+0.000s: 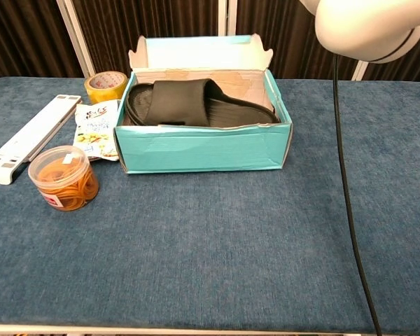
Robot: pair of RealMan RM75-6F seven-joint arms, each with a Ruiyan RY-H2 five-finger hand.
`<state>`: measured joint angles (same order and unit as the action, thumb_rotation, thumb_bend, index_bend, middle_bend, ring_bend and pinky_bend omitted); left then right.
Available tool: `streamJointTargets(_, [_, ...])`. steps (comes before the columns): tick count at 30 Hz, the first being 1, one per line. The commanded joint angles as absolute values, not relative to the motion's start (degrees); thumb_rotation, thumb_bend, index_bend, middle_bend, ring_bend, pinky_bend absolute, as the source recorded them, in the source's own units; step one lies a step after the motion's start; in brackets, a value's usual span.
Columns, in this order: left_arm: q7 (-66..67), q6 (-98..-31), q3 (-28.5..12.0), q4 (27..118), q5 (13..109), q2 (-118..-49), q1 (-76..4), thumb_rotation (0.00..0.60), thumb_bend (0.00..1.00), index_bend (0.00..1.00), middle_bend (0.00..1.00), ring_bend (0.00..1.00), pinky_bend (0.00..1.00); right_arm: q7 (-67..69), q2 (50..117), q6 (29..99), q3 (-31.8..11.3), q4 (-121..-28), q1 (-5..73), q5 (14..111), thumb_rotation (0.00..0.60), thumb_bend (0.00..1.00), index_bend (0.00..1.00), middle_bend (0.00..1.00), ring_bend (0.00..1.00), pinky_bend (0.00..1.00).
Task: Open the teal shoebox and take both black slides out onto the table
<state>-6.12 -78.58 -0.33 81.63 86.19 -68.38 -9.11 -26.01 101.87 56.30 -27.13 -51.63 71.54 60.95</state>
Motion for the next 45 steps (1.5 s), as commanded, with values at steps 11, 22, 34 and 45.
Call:
streamJointTargets(11, [-5.66,-78.26,-0.18,81.96,86.34,-68.44,-9.32,0.600,0.12,0.11,0.06,0.00,0.06,-37.42,92.98,53.53,-26.00,-75.18,67.02,47.03,0.600,0.03,0.00,0.00,0.00,0.00])
streamJointTargets(22, [-6.25,-77.88,0.09,81.75,86.66,-68.55,-9.53,0.600,0.12,0.11,0.06,0.00,0.06,-47.67,89.15,55.72,-26.94,-88.52,70.56,17.60,0.600,0.03,0.00,0.00,0.00,0.01])
streamJointTargets(34, [-8.35,-79.09,0.20,80.44,87.09,-68.90,-8.96,0.600,0.12,0.11,0.06,0.00,0.06,-49.26,92.07,50.85,-23.92,-85.39,76.74,4.86,0.600,0.03,0.00,0.00,0.00,0.01])
streamJointTargets(45, [-9.11,-78.75,0.11,80.07,86.68,-68.69,-8.97,0.600,0.12,0.11,0.06,0.00,0.06,-52.90,97.38,47.69,-20.92,-76.65,83.39,-5.12,0.600,0.03,0.00,0.00,0.00,0.01])
